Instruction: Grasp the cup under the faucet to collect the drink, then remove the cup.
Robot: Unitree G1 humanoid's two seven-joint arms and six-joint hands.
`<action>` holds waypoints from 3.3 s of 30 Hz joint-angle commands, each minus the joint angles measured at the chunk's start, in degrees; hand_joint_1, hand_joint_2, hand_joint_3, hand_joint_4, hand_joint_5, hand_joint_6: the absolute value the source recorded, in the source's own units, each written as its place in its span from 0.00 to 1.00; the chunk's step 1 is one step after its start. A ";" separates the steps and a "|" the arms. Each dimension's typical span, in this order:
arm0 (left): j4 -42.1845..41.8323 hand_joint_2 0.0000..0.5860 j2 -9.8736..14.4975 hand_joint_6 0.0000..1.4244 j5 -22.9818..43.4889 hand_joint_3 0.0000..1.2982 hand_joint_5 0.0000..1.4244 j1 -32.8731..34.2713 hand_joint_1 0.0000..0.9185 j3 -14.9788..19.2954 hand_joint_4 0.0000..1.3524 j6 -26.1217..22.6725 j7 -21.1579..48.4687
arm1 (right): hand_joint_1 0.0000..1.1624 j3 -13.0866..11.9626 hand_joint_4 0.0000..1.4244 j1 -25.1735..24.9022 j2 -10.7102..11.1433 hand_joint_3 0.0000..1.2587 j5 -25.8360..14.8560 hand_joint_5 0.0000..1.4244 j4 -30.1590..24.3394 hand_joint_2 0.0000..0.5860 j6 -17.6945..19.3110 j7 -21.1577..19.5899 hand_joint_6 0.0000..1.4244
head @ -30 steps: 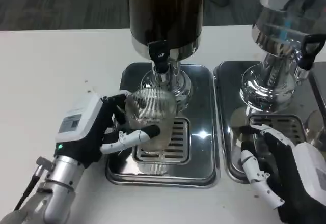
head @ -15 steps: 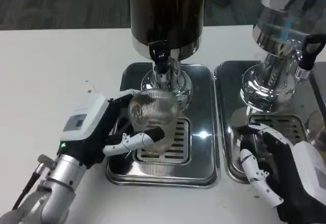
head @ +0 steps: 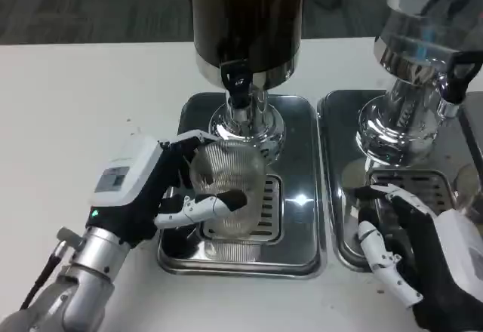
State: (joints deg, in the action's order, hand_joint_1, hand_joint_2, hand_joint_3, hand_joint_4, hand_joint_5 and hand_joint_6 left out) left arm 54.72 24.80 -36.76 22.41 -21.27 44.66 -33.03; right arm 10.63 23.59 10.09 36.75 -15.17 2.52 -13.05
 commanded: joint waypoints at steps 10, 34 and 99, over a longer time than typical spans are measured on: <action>-1.09 0.10 -0.33 0.48 -4.11 0.31 0.48 0.23 0.03 -1.44 0.46 -3.15 -2.70 | 0.13 -0.21 0.15 -0.43 0.38 0.29 -0.42 0.15 0.37 0.81 0.54 0.25 0.23; -3.19 0.09 0.52 0.35 -4.94 0.22 0.39 -0.60 0.00 -1.40 0.35 -6.96 -6.27 | 0.13 -0.15 0.16 -0.60 0.22 0.30 -0.45 0.16 0.64 0.81 0.59 0.31 0.23; -29.50 0.09 15.04 0.12 81.41 0.27 0.15 -0.39 0.00 35.03 0.15 -50.00 100.86 | 0.16 2.72 0.16 -6.64 -4.06 0.30 -0.18 0.17 3.94 0.82 1.20 -1.38 0.23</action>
State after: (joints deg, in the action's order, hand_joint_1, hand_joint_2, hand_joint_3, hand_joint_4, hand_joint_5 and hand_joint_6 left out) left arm 24.25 40.05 44.72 19.56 12.92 -1.86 65.59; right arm 13.09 17.18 6.72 36.56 -11.66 3.84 -13.26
